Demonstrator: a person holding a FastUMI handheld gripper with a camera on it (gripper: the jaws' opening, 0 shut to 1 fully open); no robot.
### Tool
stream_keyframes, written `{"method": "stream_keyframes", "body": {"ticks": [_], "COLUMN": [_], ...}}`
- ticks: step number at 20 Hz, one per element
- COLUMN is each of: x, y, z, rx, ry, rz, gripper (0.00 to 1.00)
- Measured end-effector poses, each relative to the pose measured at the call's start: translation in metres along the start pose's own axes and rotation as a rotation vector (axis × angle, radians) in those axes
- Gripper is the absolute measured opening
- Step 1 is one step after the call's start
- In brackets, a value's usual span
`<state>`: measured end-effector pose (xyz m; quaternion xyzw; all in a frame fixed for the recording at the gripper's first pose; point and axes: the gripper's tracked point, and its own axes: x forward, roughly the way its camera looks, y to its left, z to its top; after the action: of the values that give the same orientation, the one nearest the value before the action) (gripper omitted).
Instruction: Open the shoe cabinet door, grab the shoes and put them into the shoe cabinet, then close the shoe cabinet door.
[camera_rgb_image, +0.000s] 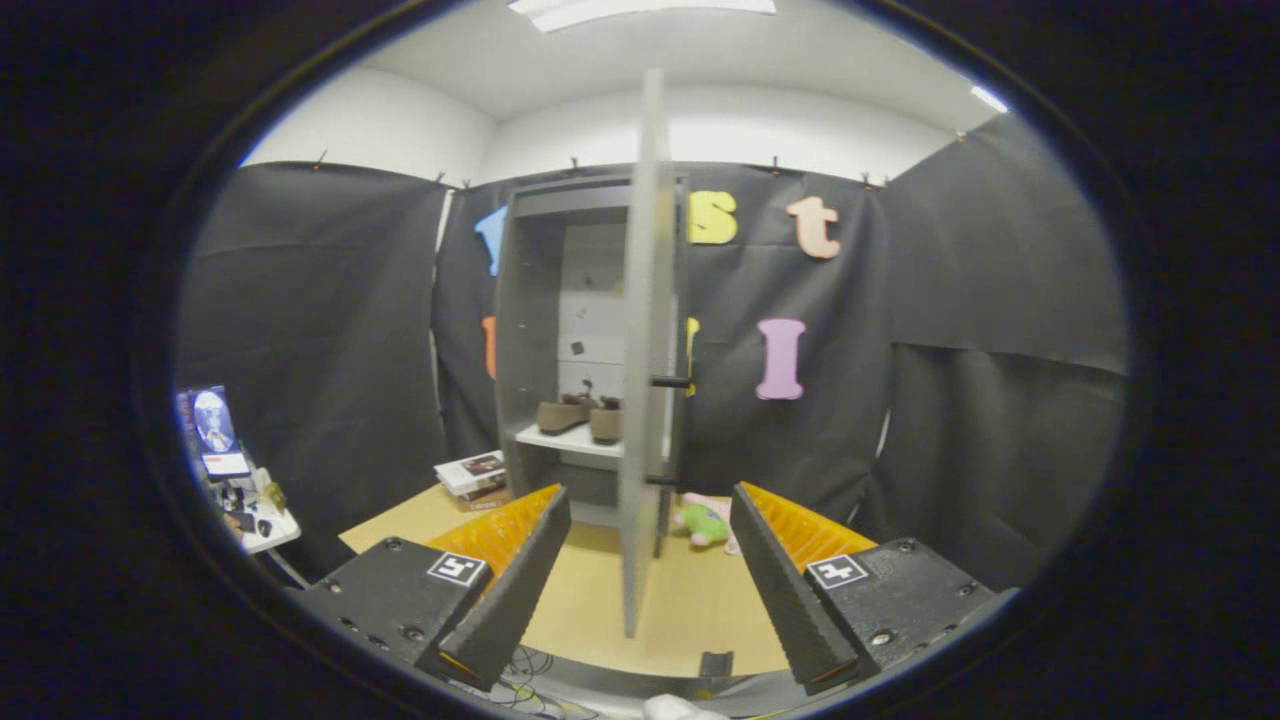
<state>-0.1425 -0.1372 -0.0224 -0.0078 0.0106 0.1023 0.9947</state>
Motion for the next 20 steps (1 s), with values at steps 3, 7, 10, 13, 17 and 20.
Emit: {"method": "stream_keyframes", "body": {"ticks": [3,7,10,13,17,20], "x": [0.014,0.051,0.088,0.113,0.119,0.116], "y": [-0.046,-0.058,-0.047,-0.025,-0.002,0.022], "z": [0.002,0.019,0.027,0.022,0.018,0.016], "rx": [0.024,0.053,0.064,0.042,0.007,-0.002], "ry": [-0.023,-0.048,-0.054,-0.023,0.001,0.016], "rz": [-0.06,-0.029,0.003,0.043,0.028,0.015], "gripper": [1.0,1.0,1.0,1.0,0.97,0.97]}}
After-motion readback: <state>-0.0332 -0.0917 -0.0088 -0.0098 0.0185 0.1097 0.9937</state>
